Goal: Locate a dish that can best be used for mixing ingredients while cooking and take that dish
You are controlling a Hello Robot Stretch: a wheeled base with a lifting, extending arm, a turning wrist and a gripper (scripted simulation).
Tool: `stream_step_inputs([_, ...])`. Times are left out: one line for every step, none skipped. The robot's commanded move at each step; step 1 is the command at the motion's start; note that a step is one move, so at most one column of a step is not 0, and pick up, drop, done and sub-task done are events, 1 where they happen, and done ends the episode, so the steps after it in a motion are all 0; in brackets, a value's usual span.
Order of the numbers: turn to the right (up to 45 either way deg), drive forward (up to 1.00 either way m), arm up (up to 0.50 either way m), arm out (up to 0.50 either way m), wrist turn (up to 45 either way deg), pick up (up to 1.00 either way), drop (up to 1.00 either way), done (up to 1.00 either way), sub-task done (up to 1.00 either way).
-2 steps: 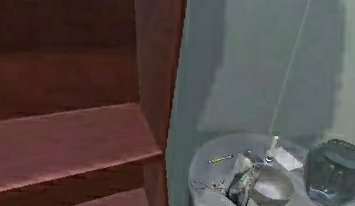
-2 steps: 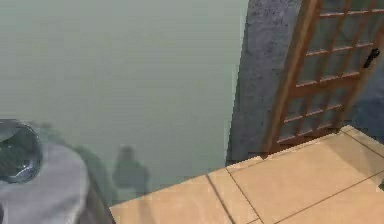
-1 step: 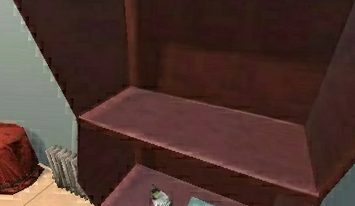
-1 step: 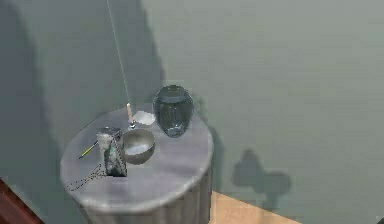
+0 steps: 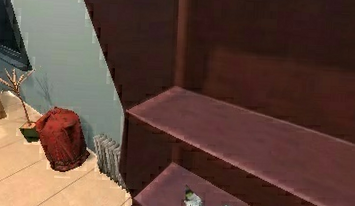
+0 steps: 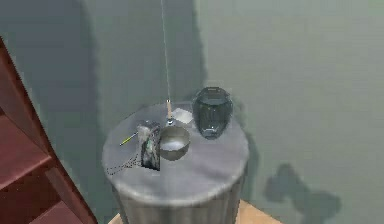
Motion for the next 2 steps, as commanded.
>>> stream_step_inputs([0.0, 0.00, 0.50, 0.00, 0.0, 0.00, 0.00, 0.00, 0.00])
stream_step_inputs([0.0, 0.00, 0.38, 0.00, 0.0, 0.00, 0.00, 0.00, 0.00])
